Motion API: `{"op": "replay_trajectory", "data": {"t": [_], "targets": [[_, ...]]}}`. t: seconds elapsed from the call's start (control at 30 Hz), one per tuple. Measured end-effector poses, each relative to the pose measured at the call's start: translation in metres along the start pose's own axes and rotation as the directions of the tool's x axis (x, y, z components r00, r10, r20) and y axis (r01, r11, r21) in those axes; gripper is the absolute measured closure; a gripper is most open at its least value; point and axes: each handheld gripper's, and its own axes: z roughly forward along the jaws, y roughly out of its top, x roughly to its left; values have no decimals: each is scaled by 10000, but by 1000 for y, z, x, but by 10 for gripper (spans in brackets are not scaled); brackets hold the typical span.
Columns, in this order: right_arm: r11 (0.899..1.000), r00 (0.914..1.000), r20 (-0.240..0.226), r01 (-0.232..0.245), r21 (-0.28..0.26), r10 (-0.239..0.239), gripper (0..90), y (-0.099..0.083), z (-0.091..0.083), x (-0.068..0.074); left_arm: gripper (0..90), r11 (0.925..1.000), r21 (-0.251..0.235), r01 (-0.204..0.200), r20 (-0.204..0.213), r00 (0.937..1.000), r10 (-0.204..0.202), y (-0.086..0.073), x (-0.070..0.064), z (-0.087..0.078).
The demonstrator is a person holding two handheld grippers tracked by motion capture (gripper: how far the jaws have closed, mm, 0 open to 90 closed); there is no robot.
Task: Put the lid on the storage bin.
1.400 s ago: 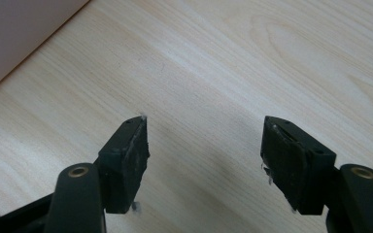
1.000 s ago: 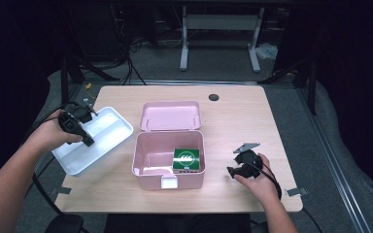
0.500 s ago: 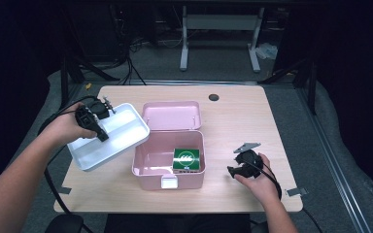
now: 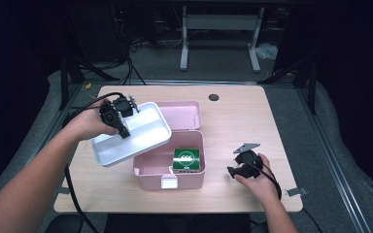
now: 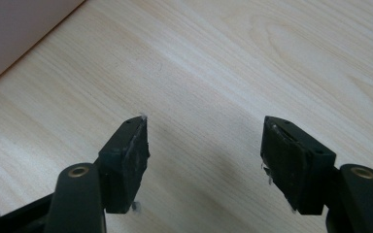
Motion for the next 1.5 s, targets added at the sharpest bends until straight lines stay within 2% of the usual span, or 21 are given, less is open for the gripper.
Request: {"op": "replay_trajectory", "data": {"t": [0.33, 0.43, 0.53, 0.57, 0.6, 0.63, 0.67, 0.73, 0.77, 0.87, 1.07, 1.23, 1.33, 1.37, 1.4, 1.5], "targets": [[10000, 9999, 122, -25, -39, 26, 336, -1, -1, -3, 891, 9978, 159, -648, 227, 9977, 644, 33, -13, 6], [10000, 9999, 149, -31, 0, 31, 336, -2, 0, -3, 890, 9932, -31, -1166, 150, 9931, 1166, 41, -19, 10], [10000, 9999, 141, -26, 4, 26, 336, -2, 0, -3, 890, 9831, -120, -1828, 291, 9827, 1831, 50, -27, 14], [10000, 9999, 132, 1, -4, -1, 336, -2, -1, -3, 890, 9789, 44, -2042, 477, 9779, 2038, 54, -30, 17], [10000, 9999, 135, 12, -11, -12, 336, -2, 0, -3, 890, 9763, 28, -2165, 466, 9752, 2162, 56, -32, 18], [10000, 9999, 130, -19, -2, 19, 336, -2, 0, -3, 891, 9698, 110, -2435, 450, 9690, 2428, 60, -35, 20], [10000, 9999, 112, -35, 5, 35, 336, -2, 0, -3, 891, 9677, 215, -2512, 604, 9665, 2496, 63, -37, 22], [10000, 9999, 107, 2, 49, -2, 336, -2, 0, -3, 890, 9586, 233, -2839, 670, 9571, 2818, 69, -40, 27], [10000, 9999, 143, 27, 59, -28, 336, -2, 0, -2, 891, 9572, 250, -2884, 678, 9558, 2862, 72, -42, 29], [10000, 9999, 112, 13, 37, -13, 337, -2, 1, -3, 891, 9448, 191, -3271, 773, 9426, 3248, 79, -47, 34], [10000, 10000, -11, -45, 22, 45, 338, -3, 1, -4, 891, 9294, -78, -3691, 773, 9264, 3686, 85, -54, 39], [10000, 10000, -19, -28, 12, 28, 338, -3, 2, -4, 891, 9213, -10, -3888, 883, 9177, 3873, 84, -58, 44], [10000, 10000, -61, -68, 5, 68, 338, -3, 2, -5, 890, 9225, 16, -3859, 905, 9188, 3842, 83, -58, 48], [10000, 10000, -63, -57, 2, 57, 338, -3, 2, -4, 890, 9201, 58, -3916, 918, 9164, 3895, 84, -58, 49], [10000, 10000, -36, -50, 5, 50, 338, -3, 2, -4, 890, 9227, -11, -3856, 998, 9180, 3838, 83, -58, 51], [10000, 10000, -36, -13, 46, 14, 339, -3, 3, -4, 890, 9206, -9, -3904, 979, 9162, 3886, 83, -59, 56]]}}
